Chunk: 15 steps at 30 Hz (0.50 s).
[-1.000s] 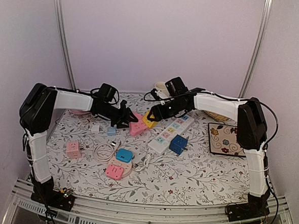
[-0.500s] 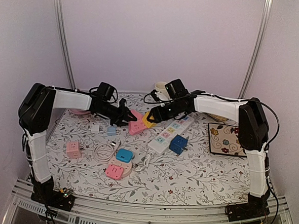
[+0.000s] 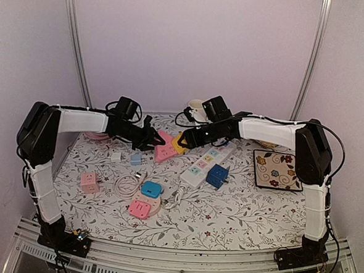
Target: Pull the plug off the socket
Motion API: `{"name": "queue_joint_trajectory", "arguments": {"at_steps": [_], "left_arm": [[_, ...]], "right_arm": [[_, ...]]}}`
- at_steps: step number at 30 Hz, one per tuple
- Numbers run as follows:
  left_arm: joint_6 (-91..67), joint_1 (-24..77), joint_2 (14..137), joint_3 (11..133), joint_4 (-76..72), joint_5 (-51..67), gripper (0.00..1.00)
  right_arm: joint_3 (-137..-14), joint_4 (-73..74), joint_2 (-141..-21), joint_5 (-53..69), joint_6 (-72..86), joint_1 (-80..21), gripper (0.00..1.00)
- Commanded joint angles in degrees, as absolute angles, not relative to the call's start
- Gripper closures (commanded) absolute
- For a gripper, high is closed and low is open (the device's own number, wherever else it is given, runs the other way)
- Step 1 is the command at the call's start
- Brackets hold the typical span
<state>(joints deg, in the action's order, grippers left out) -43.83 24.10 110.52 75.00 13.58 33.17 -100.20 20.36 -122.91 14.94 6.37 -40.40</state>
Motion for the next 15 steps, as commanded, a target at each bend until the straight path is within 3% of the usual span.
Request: {"name": "queue_joint_trajectory", "arguments": {"at_steps": [1, 15], "left_arm": [[-41.87, 22.54, 111.21, 73.20, 22.84, 19.35, 1.00], [-40.08, 24.67, 114.30, 79.58, 25.83, 18.47, 1.00]], "right_arm": [[-99.94, 13.81, -113.60, 16.64, 9.57, -37.70, 0.96], [-98.50, 15.87, -111.81, 9.21, 1.88, -42.49, 0.96]]}}
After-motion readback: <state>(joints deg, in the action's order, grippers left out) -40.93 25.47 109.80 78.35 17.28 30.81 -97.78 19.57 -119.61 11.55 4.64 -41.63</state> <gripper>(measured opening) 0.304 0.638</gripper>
